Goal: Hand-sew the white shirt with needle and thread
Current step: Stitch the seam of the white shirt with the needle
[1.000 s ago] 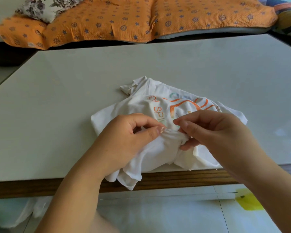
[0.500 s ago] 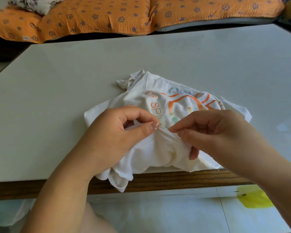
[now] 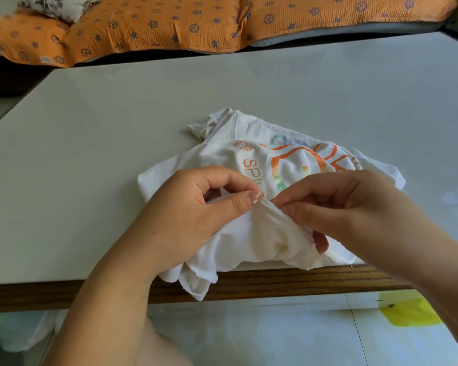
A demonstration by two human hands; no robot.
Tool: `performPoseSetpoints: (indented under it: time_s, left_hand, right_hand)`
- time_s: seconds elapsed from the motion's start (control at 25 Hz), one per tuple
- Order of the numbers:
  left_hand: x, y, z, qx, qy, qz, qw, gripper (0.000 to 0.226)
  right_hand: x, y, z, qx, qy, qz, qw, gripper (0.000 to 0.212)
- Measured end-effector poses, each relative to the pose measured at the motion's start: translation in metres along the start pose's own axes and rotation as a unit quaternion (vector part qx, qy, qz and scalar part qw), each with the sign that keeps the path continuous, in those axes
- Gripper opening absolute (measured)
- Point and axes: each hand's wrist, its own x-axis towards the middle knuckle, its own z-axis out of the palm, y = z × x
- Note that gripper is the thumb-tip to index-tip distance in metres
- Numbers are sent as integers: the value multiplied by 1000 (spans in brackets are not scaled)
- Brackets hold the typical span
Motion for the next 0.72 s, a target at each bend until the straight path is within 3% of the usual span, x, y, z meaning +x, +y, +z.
performPoseSetpoints:
  time_s: [0.44,0.72]
  left_hand:
    - [2,1,4,-50,-20,-11,999,27]
    - [4,1,12,-124,-33,-32,991,11]
  right_hand:
    - [1,7,-1,52,-17,-14,998,13]
    - [3,11,4,66,7,-22,998,20]
